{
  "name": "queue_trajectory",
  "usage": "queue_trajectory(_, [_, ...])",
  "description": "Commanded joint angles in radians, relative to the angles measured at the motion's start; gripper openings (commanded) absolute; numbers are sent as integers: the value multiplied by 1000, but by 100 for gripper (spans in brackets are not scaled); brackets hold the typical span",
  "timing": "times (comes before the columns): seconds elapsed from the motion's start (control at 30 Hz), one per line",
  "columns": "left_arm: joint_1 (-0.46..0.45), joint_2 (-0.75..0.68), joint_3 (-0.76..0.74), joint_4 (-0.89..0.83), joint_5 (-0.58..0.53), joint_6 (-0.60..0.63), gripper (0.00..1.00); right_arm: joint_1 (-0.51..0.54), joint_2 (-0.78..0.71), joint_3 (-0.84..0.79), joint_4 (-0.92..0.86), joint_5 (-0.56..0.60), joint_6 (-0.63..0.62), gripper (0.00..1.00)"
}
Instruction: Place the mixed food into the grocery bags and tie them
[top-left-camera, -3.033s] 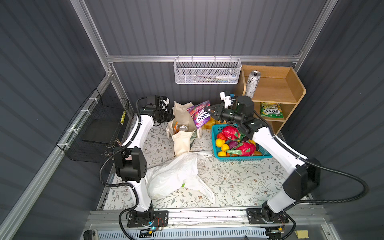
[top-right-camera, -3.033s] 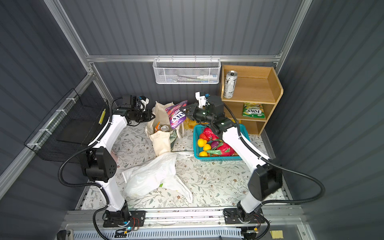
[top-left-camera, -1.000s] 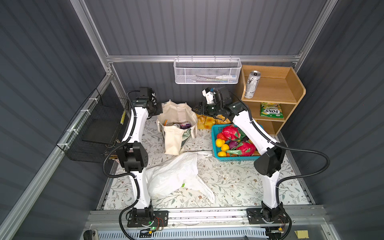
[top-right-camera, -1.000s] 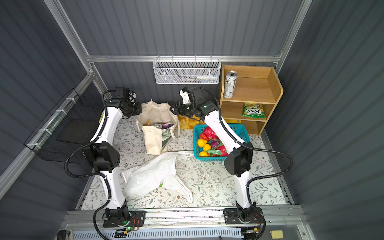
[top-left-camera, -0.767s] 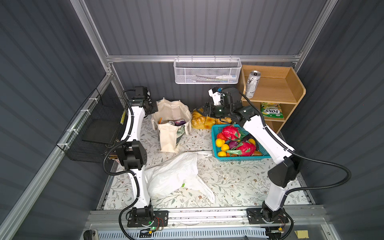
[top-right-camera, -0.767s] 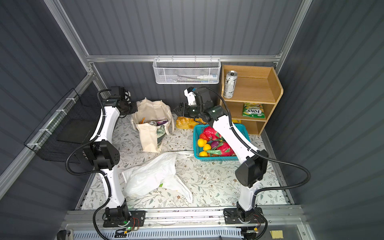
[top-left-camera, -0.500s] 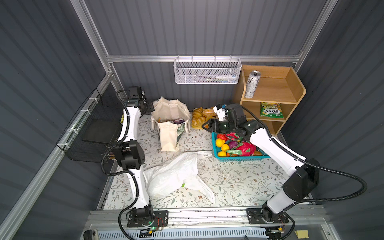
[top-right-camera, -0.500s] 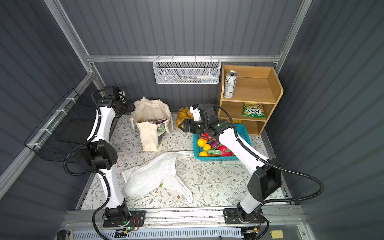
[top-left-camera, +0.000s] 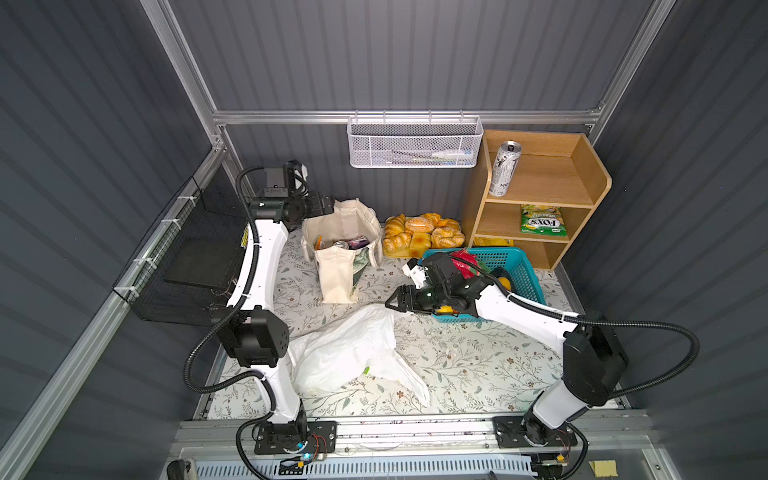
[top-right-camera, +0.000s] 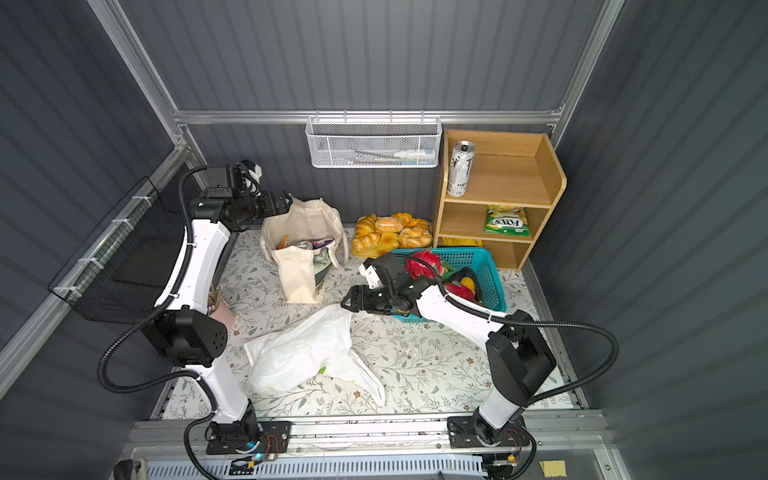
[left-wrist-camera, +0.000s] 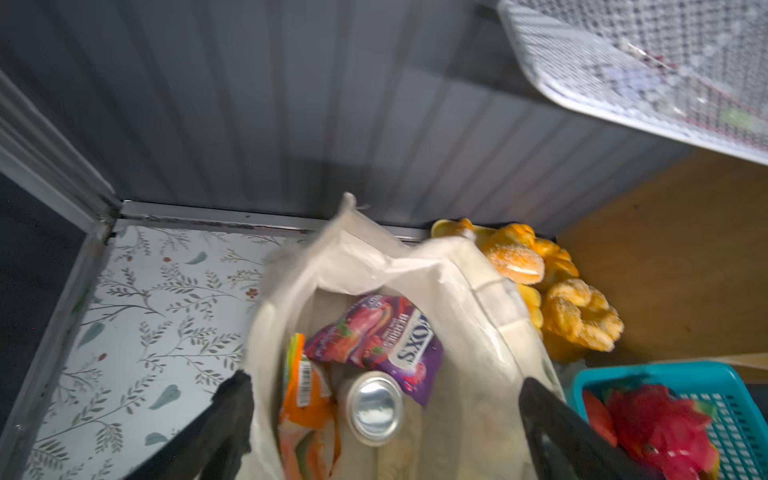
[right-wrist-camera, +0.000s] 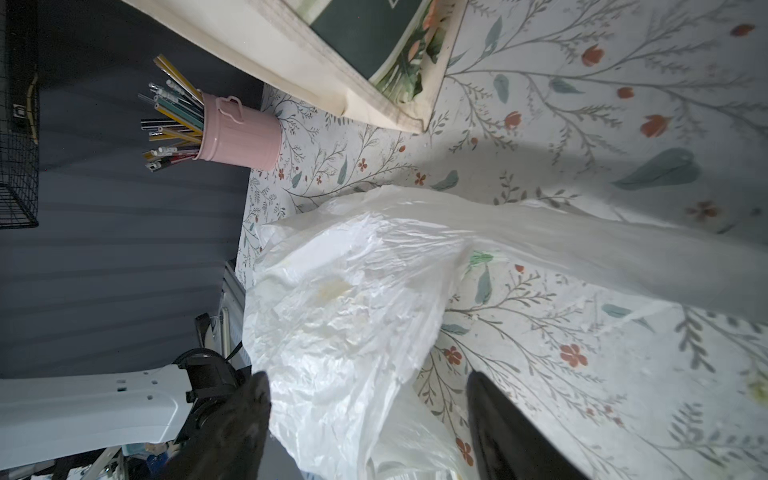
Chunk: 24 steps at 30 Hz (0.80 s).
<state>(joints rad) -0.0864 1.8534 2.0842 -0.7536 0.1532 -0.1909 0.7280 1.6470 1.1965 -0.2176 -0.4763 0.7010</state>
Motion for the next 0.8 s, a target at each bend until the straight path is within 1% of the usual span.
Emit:
queue_trajectory(0.0, [-20,-73,-78,1,-14,-2,100,13,40,3,101,-54,68,74])
queue_trajectory(0.13, [-21,-140,-144,0,-20,-17,100,32,73,8,113,-59,85,74])
queue_trajectory(0.3, [-21,-182,-189,-16,-6,-16,100,40,61,-25,118,-52,97,74])
queue_trajectory(0.5, [-21,-195,-213,-36,6,-6,100,51,51,-68,154,-90,140,73])
queue_trajectory(0.67, [-21,-208,-233,-47,5,13,100,55,8,-115,165,-77,151,73])
queue_trajectory(0.77, [-22,-204,-245,-57,6,18,100,55,10,-114,175,-85,159,74])
